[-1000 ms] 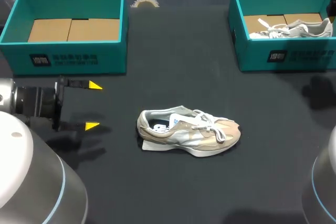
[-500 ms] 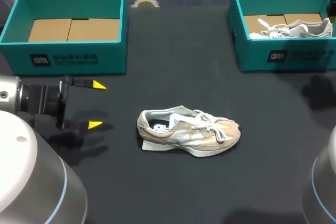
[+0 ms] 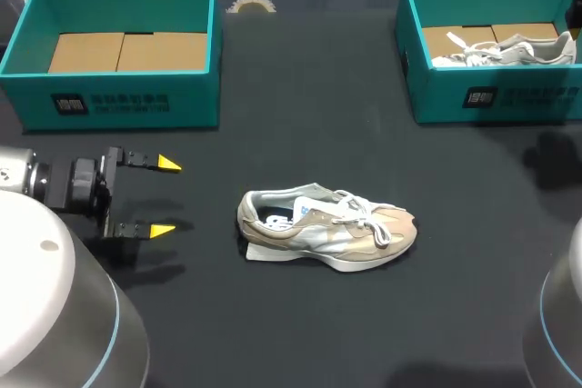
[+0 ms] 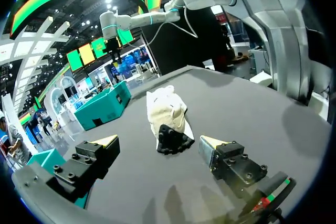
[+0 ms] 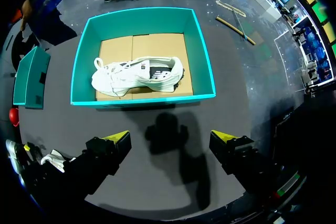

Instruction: Take the shoe out of the shoebox, open the shoe tongue, remove and reinsert the insole, then place the shoe into the shoebox

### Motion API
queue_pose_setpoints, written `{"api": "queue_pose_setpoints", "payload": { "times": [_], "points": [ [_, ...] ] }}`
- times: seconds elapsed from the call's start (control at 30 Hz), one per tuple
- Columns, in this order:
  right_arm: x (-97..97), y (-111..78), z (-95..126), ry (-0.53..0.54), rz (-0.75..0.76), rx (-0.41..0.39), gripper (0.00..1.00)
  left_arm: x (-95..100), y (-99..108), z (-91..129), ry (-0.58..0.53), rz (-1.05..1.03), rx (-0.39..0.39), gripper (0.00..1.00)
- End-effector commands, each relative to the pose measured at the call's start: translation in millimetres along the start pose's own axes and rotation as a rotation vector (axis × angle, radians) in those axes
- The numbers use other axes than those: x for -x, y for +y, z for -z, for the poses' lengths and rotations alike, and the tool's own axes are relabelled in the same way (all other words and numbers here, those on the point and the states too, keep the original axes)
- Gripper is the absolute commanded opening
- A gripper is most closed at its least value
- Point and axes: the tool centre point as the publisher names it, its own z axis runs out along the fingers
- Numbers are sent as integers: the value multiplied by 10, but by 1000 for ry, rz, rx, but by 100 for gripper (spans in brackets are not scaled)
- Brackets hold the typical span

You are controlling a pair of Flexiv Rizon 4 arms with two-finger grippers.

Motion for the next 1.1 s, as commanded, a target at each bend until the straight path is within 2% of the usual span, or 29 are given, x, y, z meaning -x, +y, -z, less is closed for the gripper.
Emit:
{"api": "queue_pose_setpoints", "payload": {
  "times": [0.03,0.17,0.2,0.27,0.4,0.63,0.73,0.77,1.1],
  "points": [
    [-7,6,2,-2,-1,-2,100,-16,-29,12,-2,-1,6,100],
    [-7,6,2,-2,-1,-2,100,-16,-29,12,-2,-1,6,100],
    [-7,6,2,-2,-1,-2,100,-33,-14,15,4,38,-50,100],
    [-7,6,2,-2,-1,-2,100,-66,46,11,2,72,-39,100],
    [-7,6,2,-2,-1,-2,100,-134,119,11,11,185,-82,100],
    [-7,6,2,-2,-1,-2,100,-207,316,71,11,266,-74,100],
    [-7,6,2,-2,-1,-2,100,-223,380,115,41,292,-30,100],
    [-7,6,2,-2,-1,-2,100,-235,379,143,57,294,-2,100],
    [-7,6,2,-2,-1,-2,100,-235,379,143,57,294,-2,100]
  ]
}}
